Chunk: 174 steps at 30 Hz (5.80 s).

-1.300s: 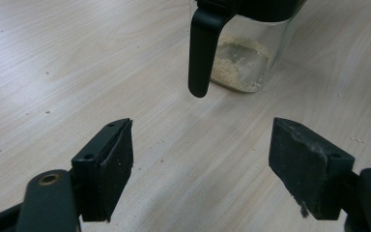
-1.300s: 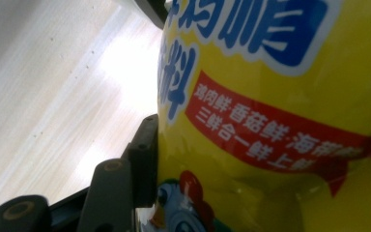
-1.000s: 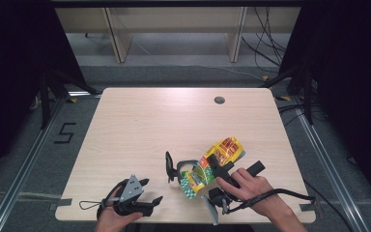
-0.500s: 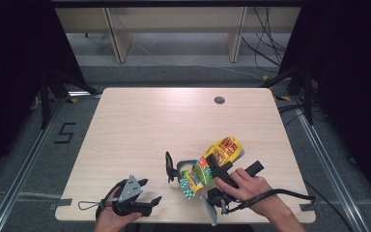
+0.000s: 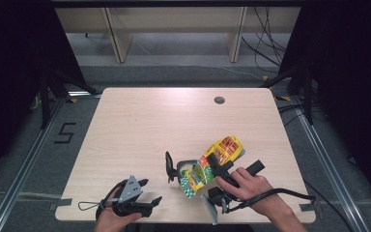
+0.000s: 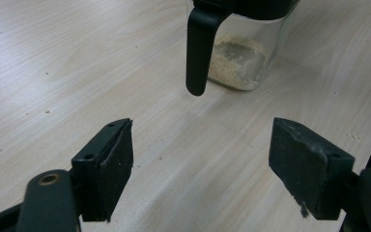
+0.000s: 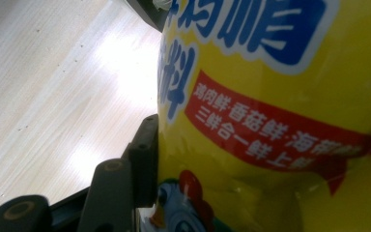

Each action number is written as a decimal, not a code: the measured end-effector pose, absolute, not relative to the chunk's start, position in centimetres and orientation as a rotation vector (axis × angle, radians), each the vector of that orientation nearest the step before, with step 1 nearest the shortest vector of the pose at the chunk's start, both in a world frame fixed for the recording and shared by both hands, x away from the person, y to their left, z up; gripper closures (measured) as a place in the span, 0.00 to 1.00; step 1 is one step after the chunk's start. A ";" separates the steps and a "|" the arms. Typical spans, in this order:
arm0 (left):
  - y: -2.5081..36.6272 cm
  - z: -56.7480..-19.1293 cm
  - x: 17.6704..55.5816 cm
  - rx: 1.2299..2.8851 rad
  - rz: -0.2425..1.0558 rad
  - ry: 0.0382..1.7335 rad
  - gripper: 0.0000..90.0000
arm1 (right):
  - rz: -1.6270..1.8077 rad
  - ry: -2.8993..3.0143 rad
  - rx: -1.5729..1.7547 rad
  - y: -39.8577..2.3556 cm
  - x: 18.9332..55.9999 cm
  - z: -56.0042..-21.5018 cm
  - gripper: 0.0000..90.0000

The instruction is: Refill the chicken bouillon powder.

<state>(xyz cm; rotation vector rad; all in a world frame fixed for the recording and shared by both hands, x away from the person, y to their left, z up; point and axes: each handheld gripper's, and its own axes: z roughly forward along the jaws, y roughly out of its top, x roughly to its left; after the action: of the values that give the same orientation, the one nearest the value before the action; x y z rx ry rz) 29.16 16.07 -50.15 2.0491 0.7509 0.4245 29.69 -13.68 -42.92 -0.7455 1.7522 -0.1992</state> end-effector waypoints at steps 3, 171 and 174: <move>15.9 -50.2 29.1 2.028 0.405 0.787 0.26 | -0.208 1.743 -0.776 -13.6 29.7 -42.9 0.57; 15.9 -50.3 29.1 2.053 0.413 0.774 0.26 | -0.173 1.757 -0.786 -14.3 29.8 -42.6 0.58; 15.9 -50.3 29.1 2.072 0.430 0.745 0.26 | -0.181 1.762 -0.794 -14.3 29.7 -42.7 0.58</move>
<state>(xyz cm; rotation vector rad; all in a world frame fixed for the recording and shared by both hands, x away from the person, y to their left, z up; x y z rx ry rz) 29.11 15.94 -50.33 2.0722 0.7447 0.4305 29.67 -14.28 -42.68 -0.7940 1.7623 -0.1808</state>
